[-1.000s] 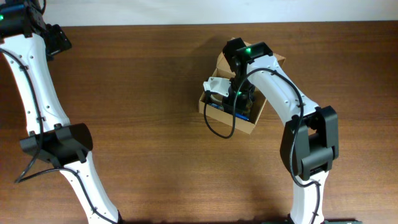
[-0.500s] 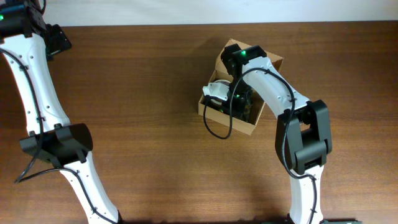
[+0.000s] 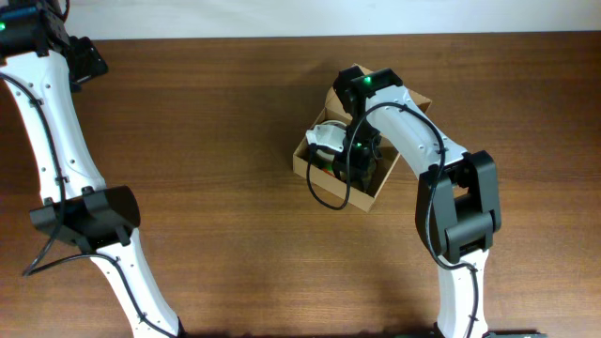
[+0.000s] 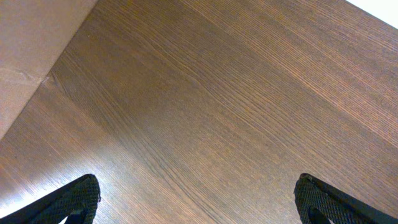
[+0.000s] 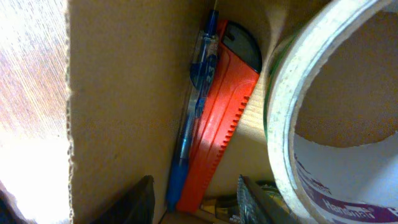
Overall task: Pack container
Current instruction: 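Lower the blue pen into the box beside the box cutter, then open the right gripper and lift it out of the box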
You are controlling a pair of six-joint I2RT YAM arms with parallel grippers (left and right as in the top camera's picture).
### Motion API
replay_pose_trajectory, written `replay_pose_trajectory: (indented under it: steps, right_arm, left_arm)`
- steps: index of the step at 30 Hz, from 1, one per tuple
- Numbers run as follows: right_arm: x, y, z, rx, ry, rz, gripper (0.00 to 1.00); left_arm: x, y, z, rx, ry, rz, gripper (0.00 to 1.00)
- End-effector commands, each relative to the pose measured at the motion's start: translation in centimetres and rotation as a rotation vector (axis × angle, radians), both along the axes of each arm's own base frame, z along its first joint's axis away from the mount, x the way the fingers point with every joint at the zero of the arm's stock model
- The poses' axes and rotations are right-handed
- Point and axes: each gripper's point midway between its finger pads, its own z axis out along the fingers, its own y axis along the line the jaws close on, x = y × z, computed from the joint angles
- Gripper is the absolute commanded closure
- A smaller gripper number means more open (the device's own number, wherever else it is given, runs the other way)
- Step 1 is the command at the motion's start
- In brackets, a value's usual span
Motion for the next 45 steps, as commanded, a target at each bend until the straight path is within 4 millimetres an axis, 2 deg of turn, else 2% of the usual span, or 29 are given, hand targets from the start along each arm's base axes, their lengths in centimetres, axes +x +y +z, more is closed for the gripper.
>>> replay_pose_trajectory:
  steps: [1,4,8,13,14,15,16,17,18,19,20,23,25,27,30,32,36,38,40,45]
  right_arm:
    - [0.8,1.1,2.3,0.04,-0.049,-0.021,0.57]
    - [1.7,1.3,5.3,0.056,-0.115,-0.026,0.55]
    - [3.2,0.5,9.8,0.016,-0.225,-0.12,0.53]
    - [3.7,0.7,15.9,0.079,-0.356,-0.169,0.53]
    - [3.7,0.6,17.1,0.092,-0.382,-0.194,0.56]
    - [4.0,0.4,18.9,0.105,-0.431,-0.254,0.67]
    - [4.2,0.2,19.5,0.106,-0.451,-0.283,0.76]
    - [4.8,-0.5,21.0,0.102,-0.502,-0.371,0.93]
    - [5.3,-1.3,22.2,0.1,-0.545,-0.455,0.96]
    - [5.8,-2.5,23.8,0.095,-0.599,-0.558,0.96]
    - [6.0,-3.2,24.5,0.09,-0.624,-0.605,0.96]
    - [6.2,-7.0,27.7,0.083,-0.713,-0.838,0.96]
    - [5.9,-9.5,29.3,0.122,-0.716,-1.001,0.96]
    - [5.6,-12.8,30.3,0.147,-0.707,-1.177,0.96]
    - [5.4,-17.4,29.9,0.148,-0.648,-1.361,0.96]
    - [5.4,-19.6,28.3,0.17,-0.553,-1.444,0.96]
    - [5.2,-23.0,22.6,0.168,-0.331,-1.553,0.96]
    - [5.0,-23.8,19.6,0.142,-0.249,-1.59,0.96]
    - [4.7,-24.1,16.5,0.11,-0.17,-1.633,0.96]
    - [4.7,-21.2,9.6,0.108,0.022,-1.65,0.96]
  left_arm:
    - [0.0,0.2,-0.4,-0.003,0.01,-0.004,0.0]
    - [0.0,0.2,-0.4,-0.004,0.01,-0.004,0.0]
    - [0.0,0.2,-0.4,-0.003,0.01,-0.004,0.0]
    - [0.0,0.2,-0.4,-0.003,0.01,-0.004,0.0]
    - [0.0,0.2,-0.4,-0.004,0.01,-0.004,0.0]
    - [0.0,0.2,-0.4,-0.003,0.01,-0.004,0.0]
    - [0.0,0.2,-0.4,-0.003,0.01,-0.004,0.0]
    - [0.0,0.2,-0.4,-0.003,0.01,-0.004,0.0]
    - [0.0,0.2,-0.4,-0.004,0.01,-0.004,0.0]
    - [0.0,0.2,-0.4,-0.003,0.01,-0.004,0.0]
    - [0.0,0.2,-0.4,-0.003,0.01,-0.004,0.0]
    - [0.0,0.2,-0.4,-0.004,0.01,-0.004,0.0]
    - [0.0,0.2,-0.4,-0.003,0.01,-0.004,0.0]
    - [0.0,0.2,-0.4,-0.004,0.01,-0.004,0.0]
    - [0.0,0.2,-0.4,-0.003,0.01,-0.004,0.0]
    - [0.0,0.2,-0.4,-0.003,0.01,-0.004,0.0]
    - [0.0,0.2,-0.4,-0.004,0.01,-0.004,0.0]
    - [0.1,0.1,-0.4,-0.011,0.005,-0.005,0.0]
    - [0.8,-0.9,-0.6,-0.078,-0.034,-0.013,0.0]
    - [2.2,-4.9,-1.0,-0.292,-0.091,-0.118,0.0]
